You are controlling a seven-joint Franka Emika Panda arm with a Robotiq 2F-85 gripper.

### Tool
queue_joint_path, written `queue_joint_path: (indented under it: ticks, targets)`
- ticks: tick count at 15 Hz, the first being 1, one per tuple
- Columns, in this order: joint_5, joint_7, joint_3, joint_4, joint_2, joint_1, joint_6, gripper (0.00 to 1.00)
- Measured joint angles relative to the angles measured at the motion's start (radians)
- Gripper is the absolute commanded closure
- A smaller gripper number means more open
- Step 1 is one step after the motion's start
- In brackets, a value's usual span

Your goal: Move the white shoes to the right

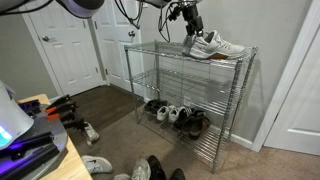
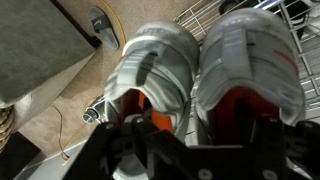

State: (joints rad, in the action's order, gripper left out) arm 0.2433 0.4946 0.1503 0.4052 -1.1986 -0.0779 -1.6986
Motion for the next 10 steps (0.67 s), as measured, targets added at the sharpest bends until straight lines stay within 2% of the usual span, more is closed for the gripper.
queue_joint_path:
  ticks: [3,6,10]
  targets:
    - [0.0,0.059,0.001,-0.025,0.0,0.005,0.002,0.0]
    - [-0.003,0.192,0.026,-0.052,0.007,0.015,0.009,0.0]
    - [-0.006,0.29,0.03,-0.055,0.06,0.046,0.031,0.0]
